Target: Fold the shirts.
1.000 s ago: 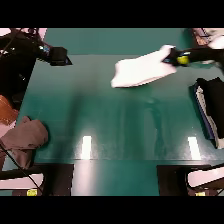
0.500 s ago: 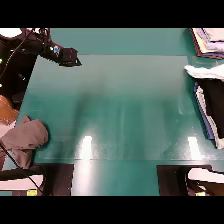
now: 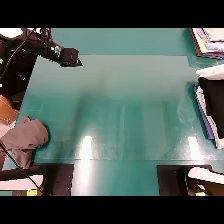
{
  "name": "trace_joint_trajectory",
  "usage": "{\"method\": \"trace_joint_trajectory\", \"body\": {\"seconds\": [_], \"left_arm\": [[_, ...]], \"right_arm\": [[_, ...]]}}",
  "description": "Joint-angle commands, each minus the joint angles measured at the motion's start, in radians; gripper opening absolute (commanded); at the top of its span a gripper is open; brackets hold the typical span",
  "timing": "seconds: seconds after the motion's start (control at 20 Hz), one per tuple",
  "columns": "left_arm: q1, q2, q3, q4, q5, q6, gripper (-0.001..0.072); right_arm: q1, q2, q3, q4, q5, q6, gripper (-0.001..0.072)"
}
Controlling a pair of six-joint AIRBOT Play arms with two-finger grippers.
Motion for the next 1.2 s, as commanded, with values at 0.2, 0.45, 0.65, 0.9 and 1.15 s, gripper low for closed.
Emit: {"method": "trace_joint_trajectory", "body": {"seconds": [0.2, 0.45, 0.65, 0.9, 1.15], "left_arm": [[0.000, 0.000, 0.000, 0.001, -0.010, 0.009, 0.0022], [0.000, 0.000, 0.000, 0.001, -0.010, 0.009, 0.0023], [0.000, 0.000, 0.000, 0.001, -0.011, 0.009, 0.0023], [0.000, 0.000, 0.000, 0.000, -0.014, 0.009, 0.0023], [0.000, 0.000, 0.000, 0.001, -0.003, 0.004, 0.0024]], "right_arm": [[-0.148, 0.227, -0.349, -0.127, 0.099, 0.020, 0.0018], [-0.240, 0.322, -0.631, -0.298, 0.119, 0.020, 0.0166], [-0.313, 0.338, -0.702, -0.343, 0.119, 0.020, 0.0690], [-0.189, 0.349, -0.543, -0.048, 0.106, 0.019, 0.0688], [0.235, 0.347, -0.415, -0.003, 0.053, 0.019, 0.0664]]}}
